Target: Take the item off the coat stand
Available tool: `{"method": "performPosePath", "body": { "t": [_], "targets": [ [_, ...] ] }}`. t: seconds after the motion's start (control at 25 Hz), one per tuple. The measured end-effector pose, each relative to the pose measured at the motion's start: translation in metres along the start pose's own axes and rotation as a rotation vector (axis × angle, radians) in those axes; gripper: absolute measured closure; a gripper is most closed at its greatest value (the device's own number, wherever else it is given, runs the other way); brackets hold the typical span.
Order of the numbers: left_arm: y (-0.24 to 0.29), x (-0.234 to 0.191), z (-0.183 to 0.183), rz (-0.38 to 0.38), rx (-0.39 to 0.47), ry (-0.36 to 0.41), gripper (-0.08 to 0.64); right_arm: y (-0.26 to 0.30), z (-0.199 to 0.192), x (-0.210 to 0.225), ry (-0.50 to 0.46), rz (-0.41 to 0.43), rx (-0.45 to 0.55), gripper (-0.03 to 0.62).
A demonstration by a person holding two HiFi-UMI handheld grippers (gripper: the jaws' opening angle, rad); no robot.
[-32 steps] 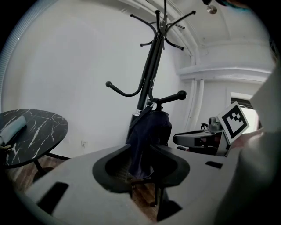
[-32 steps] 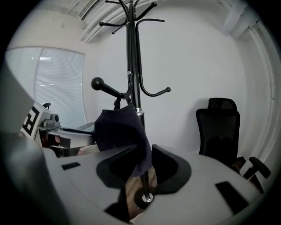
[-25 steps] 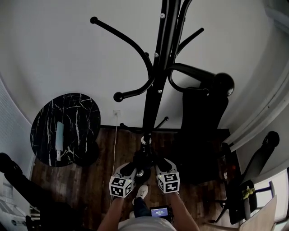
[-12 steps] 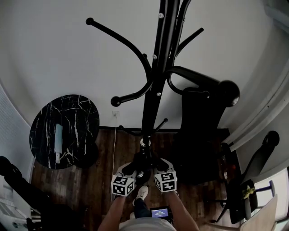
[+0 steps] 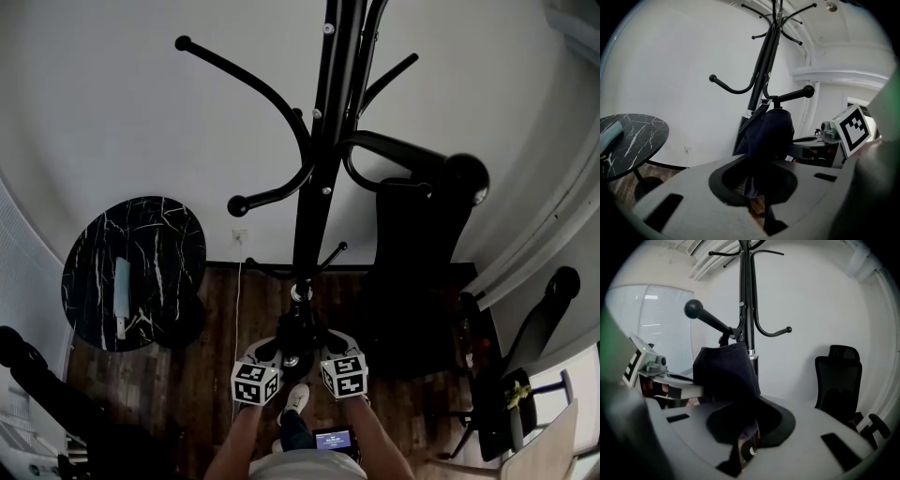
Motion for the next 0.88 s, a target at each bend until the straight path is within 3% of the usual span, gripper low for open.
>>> {"method": "performPosePath", "body": {
  "t": [0.88],
  "targets": [
    [-0.025,0.013,-0.001,-0.004,-0.002,0.035,0.529,-0.026,-0.007,-0.016,0.001,0.006,0.005,0.565]
  ]
}}
Point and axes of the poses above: the fingertips, and each gripper's own axes: y forward along the fingers, x to its right, z out of its top, the point moved 7 cm from there along -y, backward along the fingers, and after that the axes turned 9 degrees about z, right-handed, at the moved point
